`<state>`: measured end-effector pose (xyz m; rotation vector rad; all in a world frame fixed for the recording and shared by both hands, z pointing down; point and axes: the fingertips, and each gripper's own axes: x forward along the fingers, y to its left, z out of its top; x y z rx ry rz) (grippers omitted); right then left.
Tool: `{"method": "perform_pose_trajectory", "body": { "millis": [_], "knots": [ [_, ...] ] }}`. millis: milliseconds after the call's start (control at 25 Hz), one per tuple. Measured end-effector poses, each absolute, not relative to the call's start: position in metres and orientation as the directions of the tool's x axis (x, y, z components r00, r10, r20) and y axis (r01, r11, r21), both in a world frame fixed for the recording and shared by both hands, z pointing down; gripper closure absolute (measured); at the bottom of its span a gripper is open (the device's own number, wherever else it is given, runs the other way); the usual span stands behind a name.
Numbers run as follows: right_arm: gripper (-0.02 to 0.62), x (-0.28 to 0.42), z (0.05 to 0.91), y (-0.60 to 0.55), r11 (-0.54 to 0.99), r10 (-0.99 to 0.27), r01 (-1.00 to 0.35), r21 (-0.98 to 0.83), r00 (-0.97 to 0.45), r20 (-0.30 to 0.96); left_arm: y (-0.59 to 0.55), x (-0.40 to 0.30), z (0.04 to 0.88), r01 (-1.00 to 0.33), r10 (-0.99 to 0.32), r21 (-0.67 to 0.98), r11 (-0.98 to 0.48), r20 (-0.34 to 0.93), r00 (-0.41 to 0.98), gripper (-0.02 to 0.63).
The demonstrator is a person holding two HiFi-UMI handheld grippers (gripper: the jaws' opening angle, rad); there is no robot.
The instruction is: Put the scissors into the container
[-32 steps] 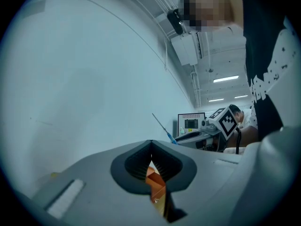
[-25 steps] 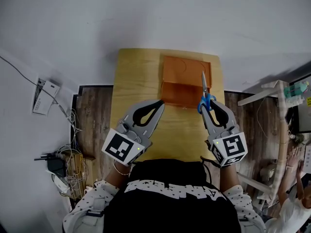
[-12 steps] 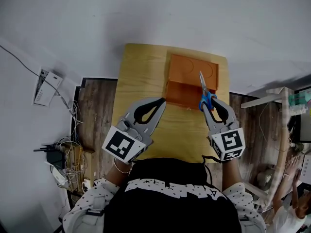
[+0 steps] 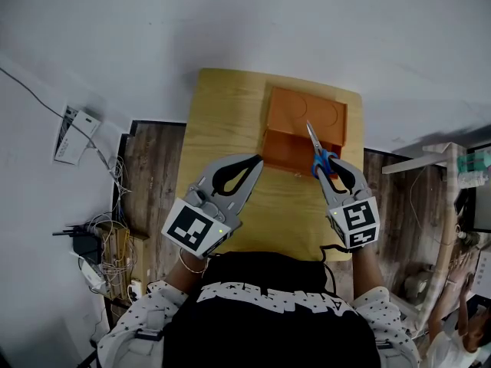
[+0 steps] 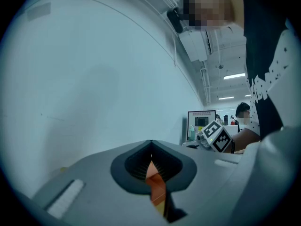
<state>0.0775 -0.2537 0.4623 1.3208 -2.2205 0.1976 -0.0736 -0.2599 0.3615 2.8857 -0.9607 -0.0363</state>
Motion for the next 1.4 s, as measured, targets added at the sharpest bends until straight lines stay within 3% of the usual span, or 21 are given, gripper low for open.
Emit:
{"method": "perform_pose_trajectory", "body": {
  "millis": [360, 1400],
  "knots": [
    [0.491, 0.075, 0.493, -0.259, 0.554, -0.714, -0.821, 0.134, -0.386, 0.585, -0.260, -0.074, 0.369, -0.600, -0.592, 0.127, -0.790, 0.096, 0.800, 0.604],
    [0.491, 0.081, 0.569, -0.275, 0.736, -0.544, -0.625, 0.260, -0.318, 0.776, -0.271, -0.078, 0.379, -0.625, -0.617, 0.122, -0.771, 0.103, 0.780, 0.604]
  ]
}}
